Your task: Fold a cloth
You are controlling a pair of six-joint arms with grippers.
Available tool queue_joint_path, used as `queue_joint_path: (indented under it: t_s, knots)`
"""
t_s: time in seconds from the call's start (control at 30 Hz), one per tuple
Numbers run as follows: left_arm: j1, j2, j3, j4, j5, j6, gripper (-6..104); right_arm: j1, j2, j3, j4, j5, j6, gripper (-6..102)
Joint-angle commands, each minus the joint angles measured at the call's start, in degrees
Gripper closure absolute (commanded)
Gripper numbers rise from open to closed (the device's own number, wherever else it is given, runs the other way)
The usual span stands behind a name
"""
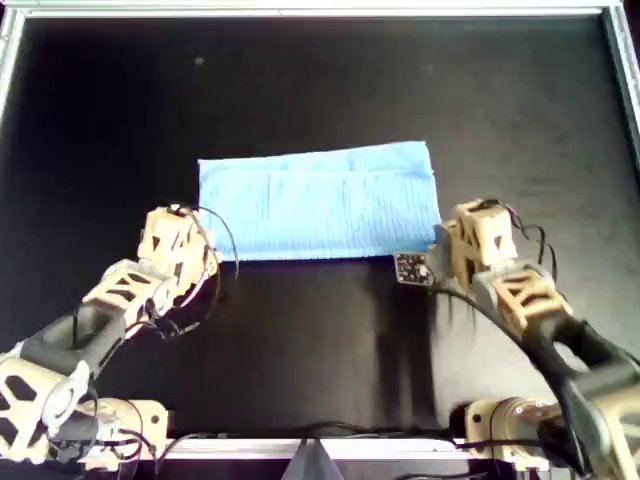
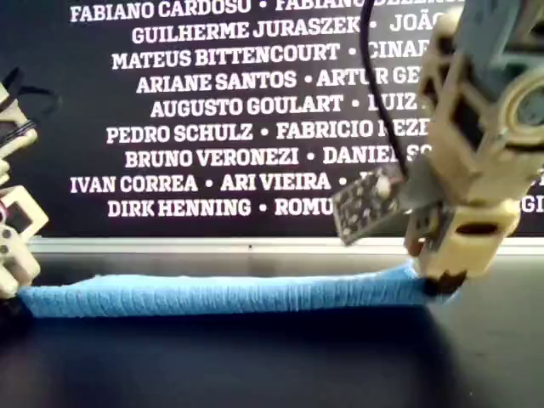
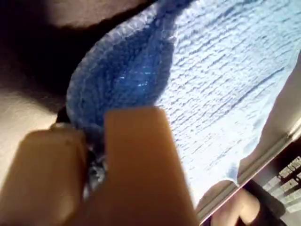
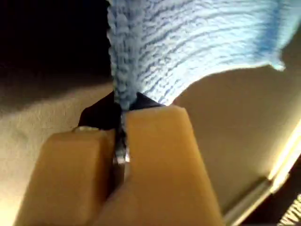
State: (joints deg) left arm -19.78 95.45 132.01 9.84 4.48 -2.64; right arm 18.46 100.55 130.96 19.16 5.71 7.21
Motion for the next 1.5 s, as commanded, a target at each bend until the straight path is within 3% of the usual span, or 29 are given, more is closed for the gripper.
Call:
queue_joint_path:
  t_s: [0.0,0.27,0.63,0.73,0.93,1.13,1.2,1.47]
  knots:
    - [0.88,2.90,0.44,-0.09,-0.53,0.35,99,0.18,6.33,0.97,0.09,-0.09,-0.09,96]
    - [1.05,11.16,5.80,-0.09,-0.53,-0.18,99,6.50,6.68,2.11,0.09,-0.09,0.00,96]
    - [1.05,19.42,8.96,-0.09,-0.53,-0.44,96,6.94,6.68,1.67,0.09,0.44,0.00,90]
    - [1.05,19.42,8.96,-0.09,-0.53,-0.44,87,7.03,6.77,2.02,0.09,0.97,0.00,74]
    - [1.23,19.34,9.84,-0.18,-1.41,0.44,52,6.94,6.77,2.99,0.09,0.97,-0.09,48]
    - [1.23,20.57,11.51,-0.09,-1.58,0.53,32,6.42,6.86,3.08,0.26,0.97,-0.18,46]
    - [1.32,21.97,14.33,-0.09,-1.67,0.53,30,5.71,7.03,4.31,0.97,1.14,-0.97,46]
    - [1.32,37.18,25.66,-0.09,-1.67,0.53,29,2.55,25.66,12.74,3.87,1.14,-1.23,46]
